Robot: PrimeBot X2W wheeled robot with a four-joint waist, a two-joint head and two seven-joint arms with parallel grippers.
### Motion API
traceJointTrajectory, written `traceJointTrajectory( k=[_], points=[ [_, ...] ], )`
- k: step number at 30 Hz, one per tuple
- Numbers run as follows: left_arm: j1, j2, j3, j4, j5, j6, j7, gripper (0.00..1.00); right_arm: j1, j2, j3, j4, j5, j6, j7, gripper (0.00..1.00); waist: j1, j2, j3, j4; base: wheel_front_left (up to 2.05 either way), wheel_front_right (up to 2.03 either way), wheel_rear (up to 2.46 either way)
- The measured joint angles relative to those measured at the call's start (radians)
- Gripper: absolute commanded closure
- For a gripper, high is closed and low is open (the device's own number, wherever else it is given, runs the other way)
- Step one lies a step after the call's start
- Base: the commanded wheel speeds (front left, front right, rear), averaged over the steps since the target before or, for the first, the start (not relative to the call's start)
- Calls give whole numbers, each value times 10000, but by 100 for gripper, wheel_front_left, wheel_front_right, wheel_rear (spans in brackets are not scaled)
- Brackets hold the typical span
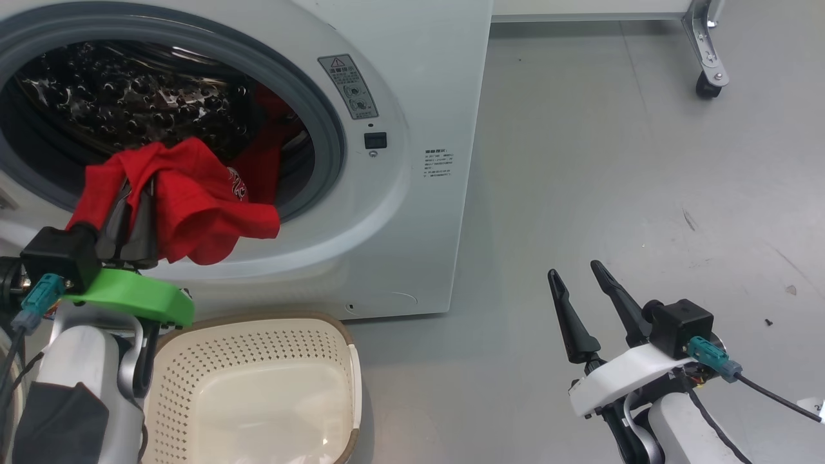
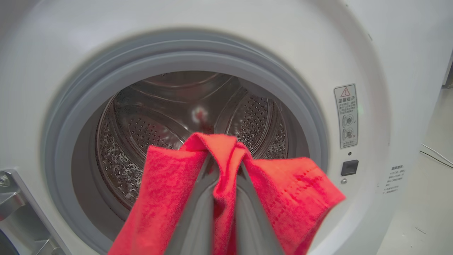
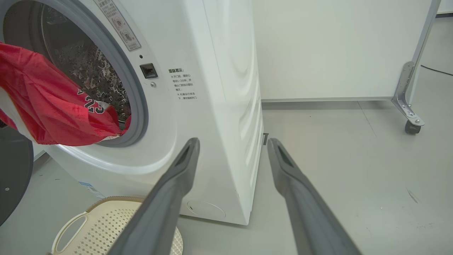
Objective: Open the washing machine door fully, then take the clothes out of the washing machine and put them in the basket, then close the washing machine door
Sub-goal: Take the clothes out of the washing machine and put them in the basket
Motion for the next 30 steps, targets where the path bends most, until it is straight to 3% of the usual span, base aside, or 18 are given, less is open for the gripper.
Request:
traceJointTrajectory(
  k=[8, 16, 30],
  points=[
    [352, -67, -201, -182, 29, 0, 25, 100, 3, 2, 4, 0, 0, 0, 0, 0, 0, 0, -13, 10, 0, 0, 0],
    [1200, -146, -472, 182, 50, 0, 736, 100, 12, 8, 100, -27, 0, 0, 0, 0, 0, 0, 96, -35, 0, 0, 0],
    [1564, -127, -522, 884, 50, 88, 1444, 100, -103, -54, 265, -240, -27, 0, 0, 0, 0, 0, 987, -365, 0, 0, 0]
  ],
)
